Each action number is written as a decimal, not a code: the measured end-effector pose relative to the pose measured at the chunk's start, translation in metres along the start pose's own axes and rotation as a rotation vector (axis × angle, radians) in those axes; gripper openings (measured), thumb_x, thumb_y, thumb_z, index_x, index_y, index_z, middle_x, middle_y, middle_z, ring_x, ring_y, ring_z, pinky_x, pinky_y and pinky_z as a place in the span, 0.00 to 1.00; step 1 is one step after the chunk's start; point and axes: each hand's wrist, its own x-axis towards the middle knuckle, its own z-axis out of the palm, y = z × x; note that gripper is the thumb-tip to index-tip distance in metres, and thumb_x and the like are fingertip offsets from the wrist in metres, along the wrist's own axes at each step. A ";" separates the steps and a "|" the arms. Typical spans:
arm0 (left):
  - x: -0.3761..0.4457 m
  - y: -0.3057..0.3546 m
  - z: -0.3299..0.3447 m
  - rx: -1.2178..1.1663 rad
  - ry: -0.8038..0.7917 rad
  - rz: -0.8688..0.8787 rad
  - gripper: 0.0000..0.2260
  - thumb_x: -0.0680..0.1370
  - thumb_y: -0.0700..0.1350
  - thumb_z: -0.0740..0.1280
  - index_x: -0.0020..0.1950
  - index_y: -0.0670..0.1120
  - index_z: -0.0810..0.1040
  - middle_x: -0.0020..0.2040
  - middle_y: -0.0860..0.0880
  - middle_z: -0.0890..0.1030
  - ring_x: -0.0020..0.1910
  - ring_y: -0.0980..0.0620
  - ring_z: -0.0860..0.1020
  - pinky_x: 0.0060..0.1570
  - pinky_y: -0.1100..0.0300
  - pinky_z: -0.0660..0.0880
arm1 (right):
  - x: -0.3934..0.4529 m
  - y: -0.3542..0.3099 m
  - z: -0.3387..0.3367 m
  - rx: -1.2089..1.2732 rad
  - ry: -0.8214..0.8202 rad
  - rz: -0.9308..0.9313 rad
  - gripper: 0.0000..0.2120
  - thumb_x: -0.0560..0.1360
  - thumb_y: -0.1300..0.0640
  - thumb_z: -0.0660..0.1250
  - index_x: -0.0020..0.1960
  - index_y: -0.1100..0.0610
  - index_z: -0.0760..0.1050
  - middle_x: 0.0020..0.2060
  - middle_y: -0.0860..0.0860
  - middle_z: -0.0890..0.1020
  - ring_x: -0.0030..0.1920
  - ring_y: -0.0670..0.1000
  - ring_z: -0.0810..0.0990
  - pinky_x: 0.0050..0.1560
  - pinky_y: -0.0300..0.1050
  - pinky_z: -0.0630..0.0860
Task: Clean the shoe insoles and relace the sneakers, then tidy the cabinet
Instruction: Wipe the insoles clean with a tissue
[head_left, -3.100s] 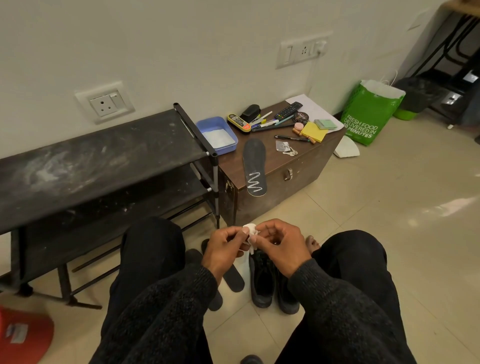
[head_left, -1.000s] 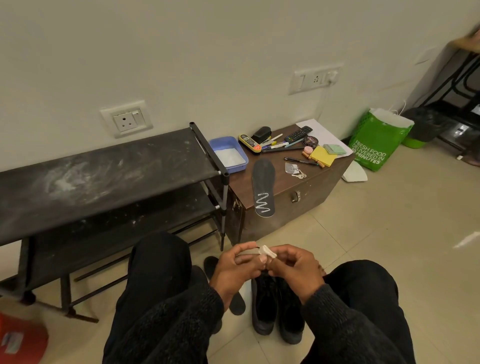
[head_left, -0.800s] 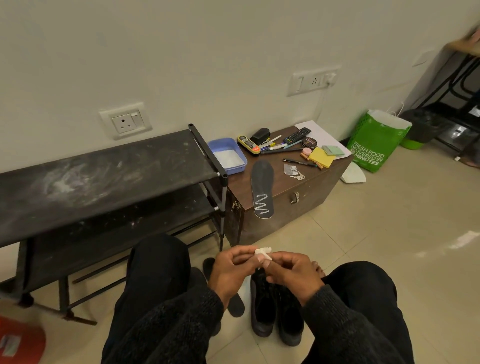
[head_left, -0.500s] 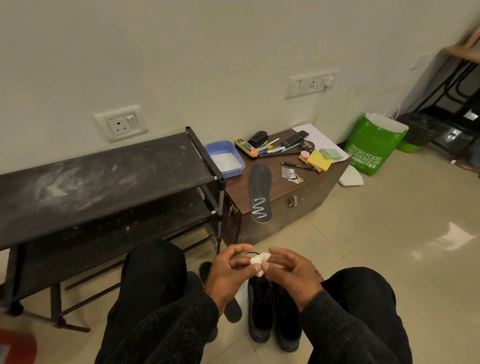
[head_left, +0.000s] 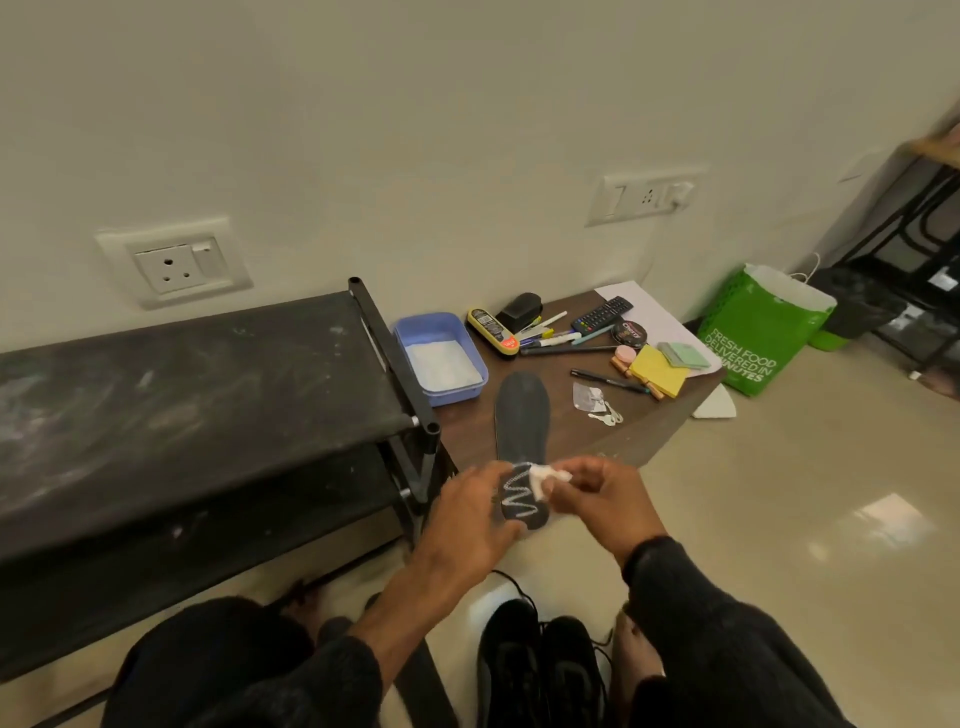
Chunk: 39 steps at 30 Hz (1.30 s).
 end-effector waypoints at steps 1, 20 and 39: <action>0.010 -0.005 0.006 0.149 -0.027 0.019 0.36 0.71 0.52 0.78 0.75 0.51 0.68 0.68 0.52 0.73 0.63 0.54 0.74 0.65 0.58 0.73 | 0.019 0.001 0.000 -0.096 0.045 -0.028 0.06 0.75 0.65 0.72 0.50 0.58 0.83 0.43 0.54 0.86 0.43 0.48 0.85 0.42 0.38 0.81; 0.043 -0.017 0.042 0.748 -0.282 -0.060 0.30 0.78 0.43 0.70 0.78 0.43 0.63 0.76 0.42 0.61 0.72 0.39 0.61 0.72 0.44 0.64 | 0.169 0.025 0.032 -1.015 0.071 -0.363 0.07 0.79 0.60 0.65 0.54 0.55 0.81 0.51 0.52 0.77 0.50 0.52 0.76 0.51 0.46 0.75; 0.052 0.003 0.020 0.721 -0.538 -0.167 0.18 0.81 0.37 0.64 0.71 0.39 0.69 0.66 0.39 0.73 0.63 0.40 0.75 0.60 0.48 0.72 | 0.172 0.020 0.058 -1.014 0.059 -0.400 0.10 0.77 0.63 0.68 0.58 0.57 0.81 0.55 0.55 0.79 0.54 0.55 0.79 0.56 0.45 0.76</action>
